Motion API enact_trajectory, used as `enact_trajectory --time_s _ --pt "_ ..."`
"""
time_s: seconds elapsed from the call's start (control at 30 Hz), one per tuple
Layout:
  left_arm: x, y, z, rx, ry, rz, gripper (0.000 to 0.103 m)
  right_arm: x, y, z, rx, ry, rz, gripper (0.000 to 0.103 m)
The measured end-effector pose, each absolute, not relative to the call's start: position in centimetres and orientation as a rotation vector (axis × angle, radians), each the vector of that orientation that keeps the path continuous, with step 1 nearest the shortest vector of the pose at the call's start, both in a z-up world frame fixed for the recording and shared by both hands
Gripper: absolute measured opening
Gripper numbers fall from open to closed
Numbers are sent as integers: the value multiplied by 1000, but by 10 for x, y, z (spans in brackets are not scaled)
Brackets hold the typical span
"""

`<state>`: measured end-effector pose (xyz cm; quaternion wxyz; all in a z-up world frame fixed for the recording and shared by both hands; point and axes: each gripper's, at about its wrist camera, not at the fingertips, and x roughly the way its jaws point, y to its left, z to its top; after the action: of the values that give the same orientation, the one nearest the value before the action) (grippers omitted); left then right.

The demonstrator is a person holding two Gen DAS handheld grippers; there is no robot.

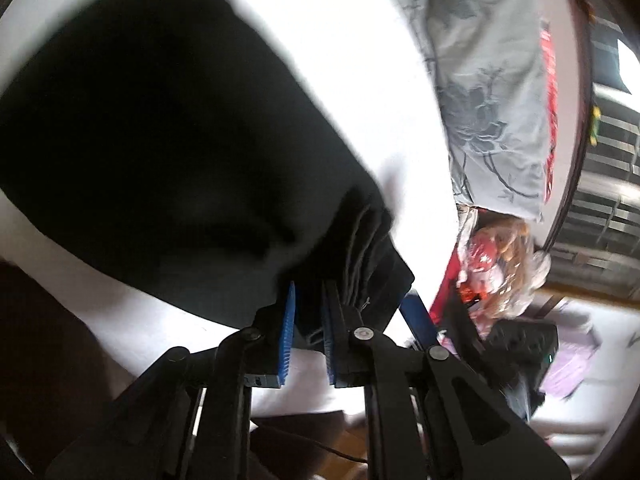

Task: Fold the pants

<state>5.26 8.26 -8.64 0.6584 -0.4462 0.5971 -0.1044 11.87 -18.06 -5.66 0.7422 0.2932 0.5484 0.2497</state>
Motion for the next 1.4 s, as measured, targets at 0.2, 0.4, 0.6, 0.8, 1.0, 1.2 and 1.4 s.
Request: enact_trajectory --time_s 0.2,0.4,0.6,0.8,1.0,1.2,1.4 --pt "55 55 -72 -814 1302 -298 57 60 -247 -55 888 1097 542 70" --pt "64 -2 -69 -567 1321 -332 57 38 -270 -132 1250 1171 474 70" --pt "83 -35 -80 -412 1339 -273 19 47 -275 -155 1390 1098 353 66" --pt "80 -41 -74 -288 1338 -286 13 56 -281 -122 1200 1046 346 9" --pt "81 -32 -101 -330 1379 -279 13 51 -275 -151 994 1176 264 7" --pt "67 -15 -75 -308 1343 -392 15 42 -285 -124 967 1225 309 30" --pt "71 -16 -34 -327 1231 -420 15 37 -301 -57 818 1016 322 49"
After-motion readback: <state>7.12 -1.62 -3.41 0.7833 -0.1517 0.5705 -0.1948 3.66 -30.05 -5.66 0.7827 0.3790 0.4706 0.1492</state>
